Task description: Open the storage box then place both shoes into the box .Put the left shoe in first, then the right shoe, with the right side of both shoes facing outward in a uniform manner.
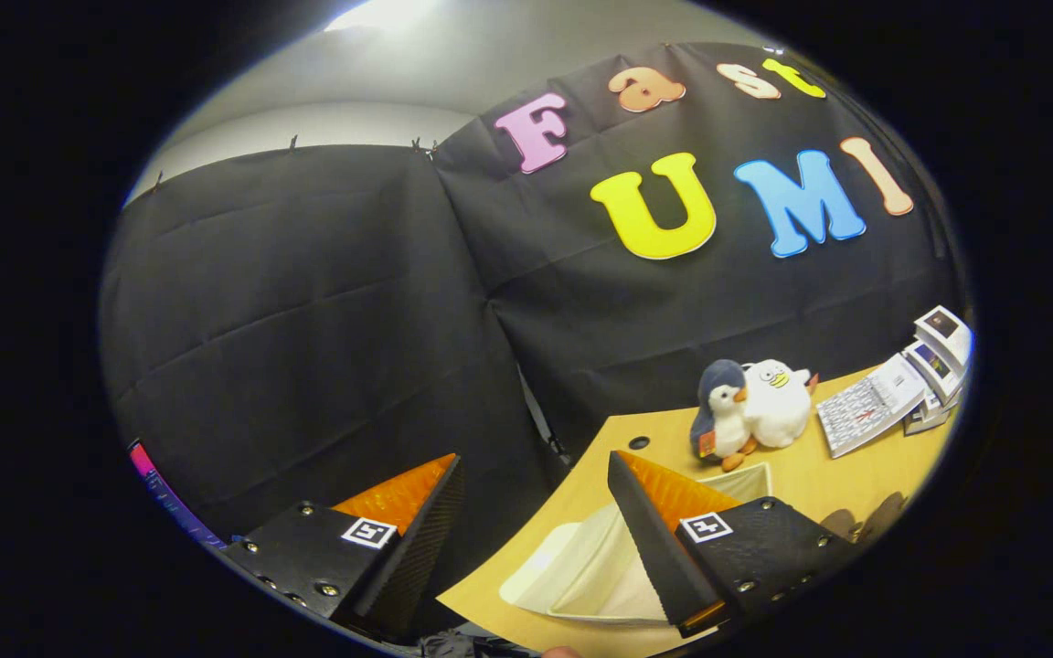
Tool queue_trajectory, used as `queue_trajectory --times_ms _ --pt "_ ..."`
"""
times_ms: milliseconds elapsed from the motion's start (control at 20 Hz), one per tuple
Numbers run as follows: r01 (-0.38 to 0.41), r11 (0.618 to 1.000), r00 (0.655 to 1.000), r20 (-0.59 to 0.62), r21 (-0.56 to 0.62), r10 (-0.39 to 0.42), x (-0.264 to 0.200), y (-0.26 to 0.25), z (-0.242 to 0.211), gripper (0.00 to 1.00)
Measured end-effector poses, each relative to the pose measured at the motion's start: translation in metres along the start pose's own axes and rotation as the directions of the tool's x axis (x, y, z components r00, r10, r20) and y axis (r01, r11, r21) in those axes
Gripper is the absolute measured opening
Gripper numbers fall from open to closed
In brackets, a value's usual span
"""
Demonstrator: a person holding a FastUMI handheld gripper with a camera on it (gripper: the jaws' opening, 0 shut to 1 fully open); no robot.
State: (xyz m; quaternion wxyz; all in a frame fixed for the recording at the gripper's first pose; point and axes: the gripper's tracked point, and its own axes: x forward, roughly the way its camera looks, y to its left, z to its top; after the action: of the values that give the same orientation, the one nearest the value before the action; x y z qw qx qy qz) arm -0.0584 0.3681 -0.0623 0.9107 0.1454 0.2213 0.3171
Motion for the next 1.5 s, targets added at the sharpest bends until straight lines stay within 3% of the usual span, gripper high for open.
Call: queue_trajectory --times_ms 500,900,1150,1500 --pt "0.207 0.978 0.978 0.018 0.002 -0.207 -0.062 -0.128 0.006 0.97" --pt "0.329 0.943 0.942 -0.060 -0.050 -0.331 -0.093 -0.211 -0.037 0.97" --pt "0.369 0.922 0.912 -0.148 -0.116 -0.383 -0.102 -0.254 -0.079 0.97" --pt "0.367 0.916 0.869 -0.291 -0.159 -0.399 -0.103 -0.294 -0.141 0.98"
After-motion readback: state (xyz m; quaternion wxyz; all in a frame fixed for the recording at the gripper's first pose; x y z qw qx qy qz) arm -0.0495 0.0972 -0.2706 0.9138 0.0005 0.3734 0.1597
